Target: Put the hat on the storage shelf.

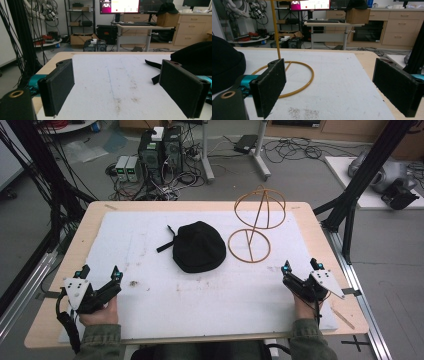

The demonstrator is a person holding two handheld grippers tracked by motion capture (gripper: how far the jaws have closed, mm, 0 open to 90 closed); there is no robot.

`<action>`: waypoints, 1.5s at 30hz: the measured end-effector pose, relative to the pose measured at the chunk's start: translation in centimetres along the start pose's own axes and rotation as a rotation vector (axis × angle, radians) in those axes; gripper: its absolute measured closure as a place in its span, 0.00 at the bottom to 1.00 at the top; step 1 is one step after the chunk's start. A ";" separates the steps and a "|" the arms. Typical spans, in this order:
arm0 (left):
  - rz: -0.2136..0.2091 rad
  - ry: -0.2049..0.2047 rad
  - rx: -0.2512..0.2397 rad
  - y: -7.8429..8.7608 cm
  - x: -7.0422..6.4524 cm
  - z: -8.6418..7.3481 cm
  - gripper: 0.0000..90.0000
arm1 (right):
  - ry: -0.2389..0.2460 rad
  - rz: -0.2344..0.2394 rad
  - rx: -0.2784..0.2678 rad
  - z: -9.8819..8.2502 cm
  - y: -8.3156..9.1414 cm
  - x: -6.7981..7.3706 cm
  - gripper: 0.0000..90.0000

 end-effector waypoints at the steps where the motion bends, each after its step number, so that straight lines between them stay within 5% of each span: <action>1: 0.003 -0.002 0.001 0.0 0.0 0.0 0.15 | 0.002 -0.004 0.003 0.0 0.0 0.0 0.12; 30: 0.002 0.002 0.026 -0.3 0.2 -0.1 0.15 | 0.002 -0.017 0.015 -0.1 -0.2 -0.1 0.12; 45: -0.135 -0.067 0.024 -1.6 -1.7 2.5 0.15 | 0.012 -0.006 0.020 0.0 -0.4 0.0 0.12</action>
Point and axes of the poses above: each handheld gripper's, and its own axes: y roughly backward along the jaws, z roughly out of its top, x roughly to its left, the point moved 3 cm from there along -y, roughly forward along the jaws, and after that the axes turned 2 degrees about y, right-handed, at the moved point
